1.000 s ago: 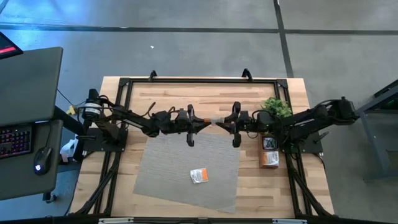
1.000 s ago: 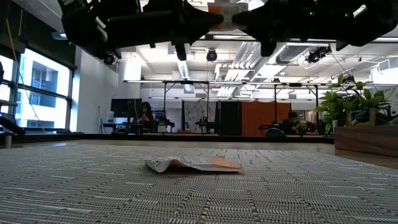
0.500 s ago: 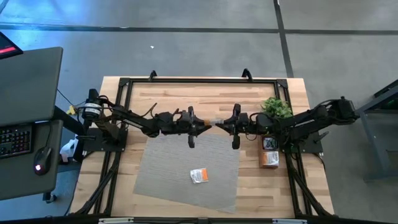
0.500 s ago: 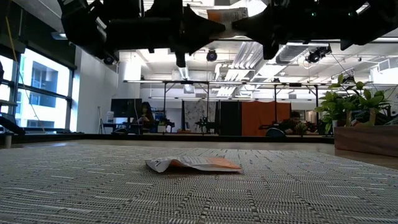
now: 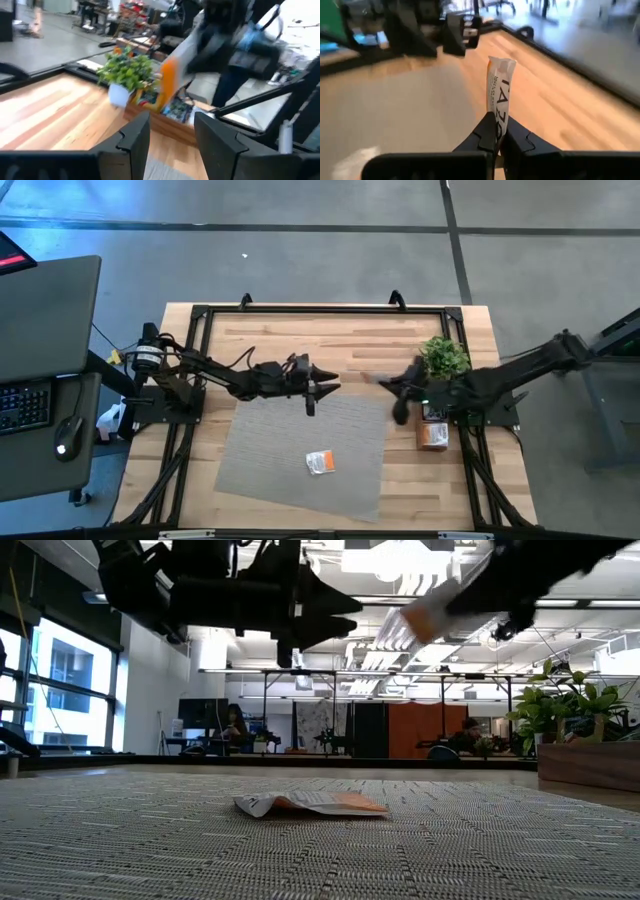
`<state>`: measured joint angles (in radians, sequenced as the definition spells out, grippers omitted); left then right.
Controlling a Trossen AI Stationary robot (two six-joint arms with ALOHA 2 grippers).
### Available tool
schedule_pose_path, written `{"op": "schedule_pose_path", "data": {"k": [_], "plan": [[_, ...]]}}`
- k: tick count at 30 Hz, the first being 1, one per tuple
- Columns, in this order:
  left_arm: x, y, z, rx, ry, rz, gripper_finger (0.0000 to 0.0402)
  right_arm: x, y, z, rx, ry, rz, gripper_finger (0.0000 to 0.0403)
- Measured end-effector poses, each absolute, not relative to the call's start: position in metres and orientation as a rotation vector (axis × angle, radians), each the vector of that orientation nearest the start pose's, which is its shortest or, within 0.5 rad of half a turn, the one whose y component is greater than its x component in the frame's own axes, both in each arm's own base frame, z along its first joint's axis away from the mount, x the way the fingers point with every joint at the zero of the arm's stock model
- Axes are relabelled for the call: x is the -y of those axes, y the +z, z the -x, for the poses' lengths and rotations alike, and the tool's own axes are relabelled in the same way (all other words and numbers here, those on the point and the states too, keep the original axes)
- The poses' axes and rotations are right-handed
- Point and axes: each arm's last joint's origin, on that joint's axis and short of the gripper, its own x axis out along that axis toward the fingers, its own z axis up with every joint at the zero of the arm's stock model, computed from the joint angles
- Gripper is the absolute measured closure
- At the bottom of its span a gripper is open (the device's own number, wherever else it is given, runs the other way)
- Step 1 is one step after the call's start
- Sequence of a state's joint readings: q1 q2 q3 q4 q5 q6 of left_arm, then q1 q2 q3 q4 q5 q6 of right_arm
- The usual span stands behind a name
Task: Pick & Place Tea
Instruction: Put the white tea bag into the bottom section of the wooden organizer
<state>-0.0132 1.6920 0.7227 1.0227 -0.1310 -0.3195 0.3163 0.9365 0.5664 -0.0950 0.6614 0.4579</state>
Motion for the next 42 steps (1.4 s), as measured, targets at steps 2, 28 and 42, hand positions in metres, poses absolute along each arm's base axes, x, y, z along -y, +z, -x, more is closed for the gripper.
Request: {"op": "schedule_pose_path", "data": {"k": [2,28,42], "plan": [[0.0,0.201,-0.336,0.06,0.137,0.322,0.0249,-0.048,0.261,-0.175,-0.391,-0.417,-0.358,0.0399],[-0.002,0.184,-0.335,-0.1,0.236,0.301,0.0249,-0.093,0.229,-0.125,-1.353,-0.952,-1.064,0.04],[-0.002,0.179,-0.334,-0.158,0.243,0.294,0.0249,-0.103,0.211,-0.141,-1.308,-1.024,-0.982,0.0385]]}}
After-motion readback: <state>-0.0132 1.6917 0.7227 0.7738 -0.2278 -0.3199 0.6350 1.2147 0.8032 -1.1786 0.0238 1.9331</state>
